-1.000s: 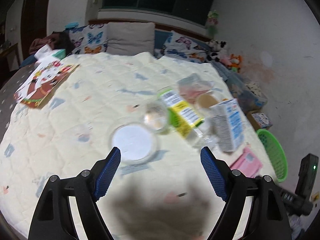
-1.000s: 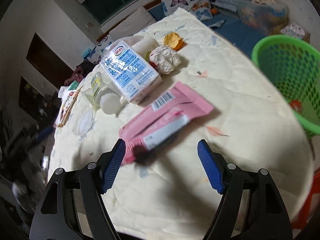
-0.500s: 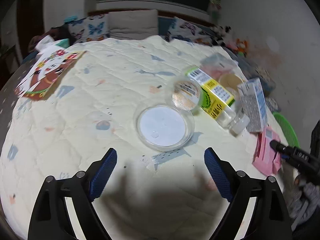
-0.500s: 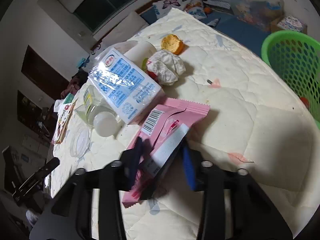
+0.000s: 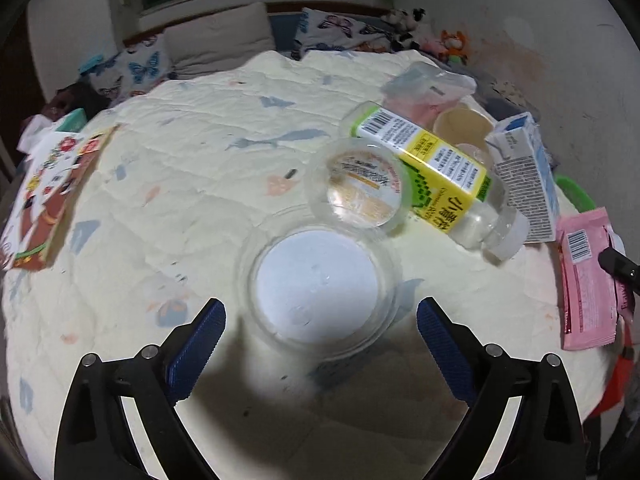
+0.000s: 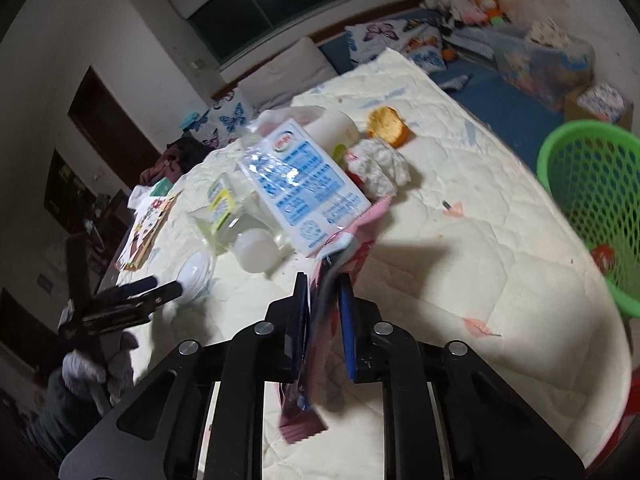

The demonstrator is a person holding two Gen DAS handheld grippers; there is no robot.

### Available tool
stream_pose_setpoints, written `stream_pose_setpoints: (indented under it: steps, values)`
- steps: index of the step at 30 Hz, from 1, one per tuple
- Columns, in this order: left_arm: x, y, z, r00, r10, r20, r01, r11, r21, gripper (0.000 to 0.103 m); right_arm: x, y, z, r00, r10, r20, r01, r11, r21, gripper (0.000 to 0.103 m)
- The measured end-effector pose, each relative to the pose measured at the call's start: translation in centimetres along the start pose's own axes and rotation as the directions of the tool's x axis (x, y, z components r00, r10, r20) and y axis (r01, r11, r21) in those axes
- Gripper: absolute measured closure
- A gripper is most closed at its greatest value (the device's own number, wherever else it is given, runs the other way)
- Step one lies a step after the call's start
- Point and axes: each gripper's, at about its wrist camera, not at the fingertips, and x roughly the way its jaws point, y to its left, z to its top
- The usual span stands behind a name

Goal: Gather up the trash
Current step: 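Grasp the clear plastic lid with the left tool while the right tool grasps the pink wrapper, then carry the lid and wrapper to the green basket and release both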

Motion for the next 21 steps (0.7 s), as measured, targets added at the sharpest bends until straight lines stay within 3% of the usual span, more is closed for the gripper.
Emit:
stream_pose_setpoints:
  steps: [5, 11, 21]
  values:
    - [1.2, 0.0, 0.6, 1.0, -0.008, -0.028, 0.009, 1.0, 0.02, 0.009, -0.5, 0.2, 0.2, 1.0, -0.001, 0.006, 0.001, 1.0, -0.018, 0.089]
    - [2.2, -0.7, 0.9, 0.999, 0.035, -0.035, -0.032, 0.997, 0.076, 0.009, -0.7, 0.1, 0.1, 1.0, -0.017, 0.005, 0.017, 0.999, -0.035, 0.093]
    - [2.3, -0.3, 0.8, 0.998, 0.054, -0.02, -0.053, 0.997, 0.049, 0.013, -2.2, -0.5, 0.3, 0.999, -0.038, 0.028, 0.039, 0.998, -0.043, 0.093]
